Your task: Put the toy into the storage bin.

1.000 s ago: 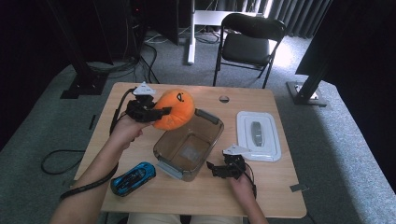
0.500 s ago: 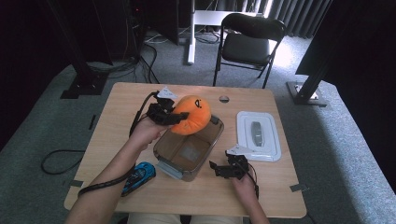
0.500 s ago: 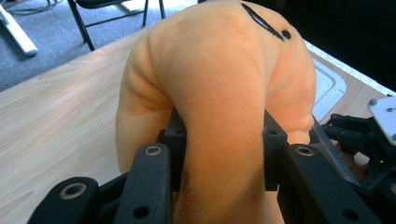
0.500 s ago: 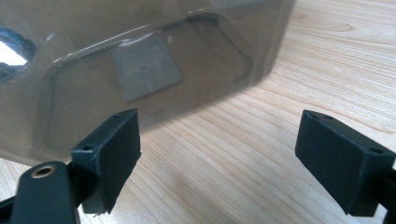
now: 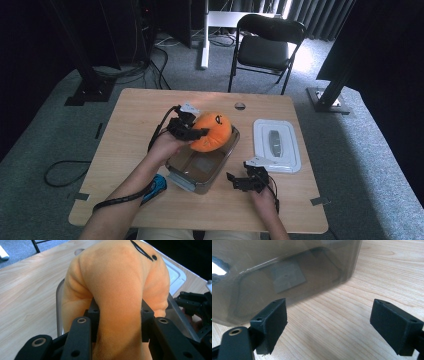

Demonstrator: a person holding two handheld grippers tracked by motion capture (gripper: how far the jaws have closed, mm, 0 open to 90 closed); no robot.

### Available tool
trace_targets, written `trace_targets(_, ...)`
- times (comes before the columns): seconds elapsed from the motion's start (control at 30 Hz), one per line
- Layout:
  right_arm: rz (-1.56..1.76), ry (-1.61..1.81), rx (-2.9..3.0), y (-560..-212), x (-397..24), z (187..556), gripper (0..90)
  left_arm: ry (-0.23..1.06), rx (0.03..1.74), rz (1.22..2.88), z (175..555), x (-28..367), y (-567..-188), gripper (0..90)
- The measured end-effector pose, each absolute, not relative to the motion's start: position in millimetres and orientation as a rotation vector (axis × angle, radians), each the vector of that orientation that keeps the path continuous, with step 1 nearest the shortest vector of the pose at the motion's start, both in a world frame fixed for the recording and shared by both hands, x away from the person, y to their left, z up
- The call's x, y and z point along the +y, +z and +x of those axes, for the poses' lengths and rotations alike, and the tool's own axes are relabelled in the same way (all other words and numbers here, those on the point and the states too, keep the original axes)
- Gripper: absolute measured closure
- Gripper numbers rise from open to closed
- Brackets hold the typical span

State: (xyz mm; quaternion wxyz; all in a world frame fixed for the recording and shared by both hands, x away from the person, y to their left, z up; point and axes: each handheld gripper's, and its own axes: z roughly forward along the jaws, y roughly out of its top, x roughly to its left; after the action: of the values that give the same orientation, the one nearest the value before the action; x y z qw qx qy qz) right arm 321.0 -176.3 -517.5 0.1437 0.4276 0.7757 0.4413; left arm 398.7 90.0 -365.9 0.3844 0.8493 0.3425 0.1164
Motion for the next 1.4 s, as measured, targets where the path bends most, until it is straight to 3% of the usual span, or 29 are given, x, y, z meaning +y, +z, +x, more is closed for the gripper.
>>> trace_targets(1.33, 1.245, 1.291, 2.238, -517.8, -178.8, 321.3, 13.8, 0.235, 0.892, 2.373, 405.2, 70.4, -400.6, 60.9)
trace_targets(1.4, 1.243, 1.289, 2.241, -517.9, -178.6, 321.4, 13.8, 0.219, 0.890, 2.410, 406.6, 68.4, -402.9, 57.7)
